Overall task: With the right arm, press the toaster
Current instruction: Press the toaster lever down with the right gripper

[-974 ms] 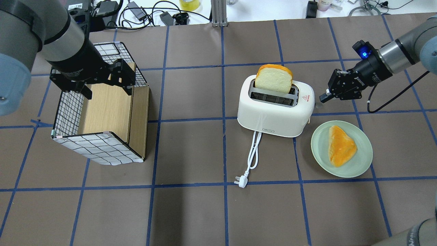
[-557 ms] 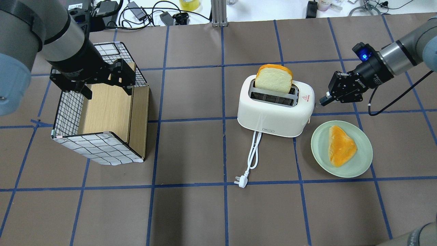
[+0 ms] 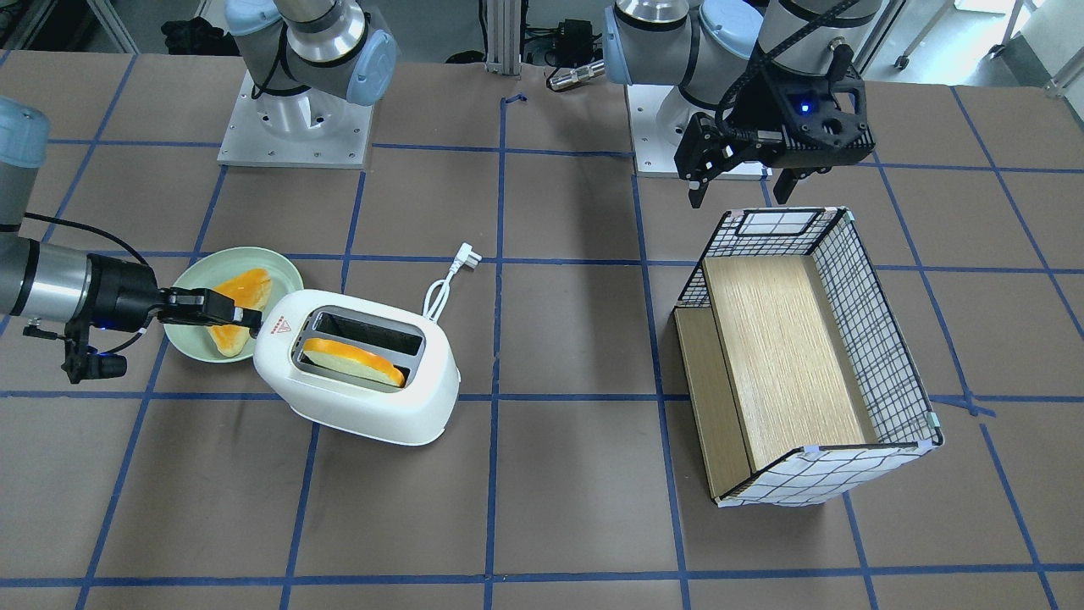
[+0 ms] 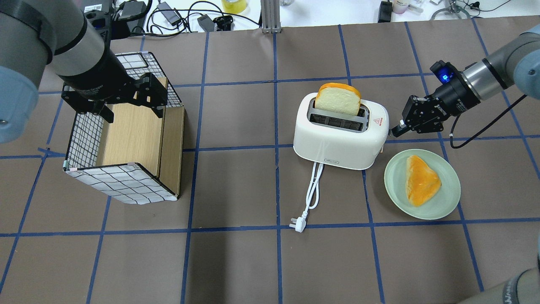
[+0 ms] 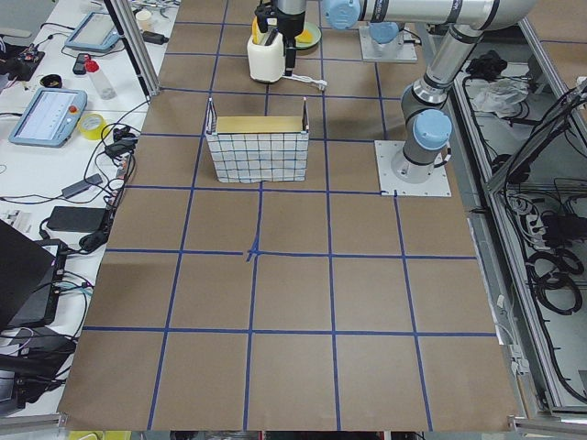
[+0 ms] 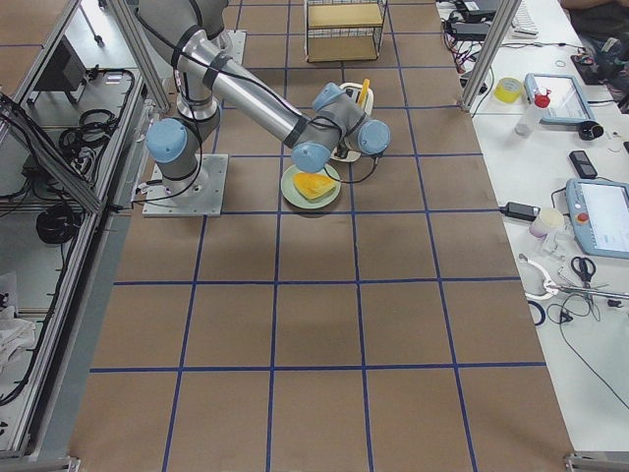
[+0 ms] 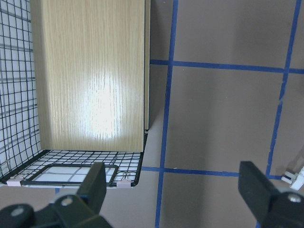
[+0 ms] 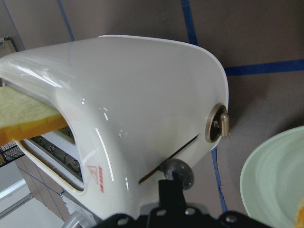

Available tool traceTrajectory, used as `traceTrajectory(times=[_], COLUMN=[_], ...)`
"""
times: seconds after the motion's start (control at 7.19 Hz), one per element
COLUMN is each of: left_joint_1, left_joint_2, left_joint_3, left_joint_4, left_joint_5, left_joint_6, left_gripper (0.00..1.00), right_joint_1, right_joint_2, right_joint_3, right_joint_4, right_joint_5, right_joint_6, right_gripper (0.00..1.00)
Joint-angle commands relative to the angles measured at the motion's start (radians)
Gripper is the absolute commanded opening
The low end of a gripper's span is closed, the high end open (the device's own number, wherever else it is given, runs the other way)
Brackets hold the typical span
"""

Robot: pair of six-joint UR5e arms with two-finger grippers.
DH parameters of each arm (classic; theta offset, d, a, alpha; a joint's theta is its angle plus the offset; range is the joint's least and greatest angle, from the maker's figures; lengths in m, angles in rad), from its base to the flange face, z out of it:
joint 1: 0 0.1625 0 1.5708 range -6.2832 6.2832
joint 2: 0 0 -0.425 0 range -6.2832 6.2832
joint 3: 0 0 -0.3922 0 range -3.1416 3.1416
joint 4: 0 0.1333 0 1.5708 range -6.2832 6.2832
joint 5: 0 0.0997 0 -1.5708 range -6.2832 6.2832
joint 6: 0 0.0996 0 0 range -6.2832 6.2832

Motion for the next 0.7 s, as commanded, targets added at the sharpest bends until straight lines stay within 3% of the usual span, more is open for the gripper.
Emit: traceTrajectory(times=[0.0,0.56], left_joint_1=[0.0,0.0], left_joint_2=[0.0,0.0], left_joint_3=[0.0,0.0], left_joint_4=[0.0,0.0], left_joint_5=[0.0,0.0], left_joint_6=[0.0,0.0], left_gripper=[1.0,1.0], right_joint_1=[0.0,0.0], right_joint_2=[0.016,0.047], right_joint_3=[0.003,0.004], right_joint_4=[-0.033,-0.055], right_joint_5=[-0.007,-0.044], right_joint_6=[0.002,0.01], right_gripper=[0.0,0.0])
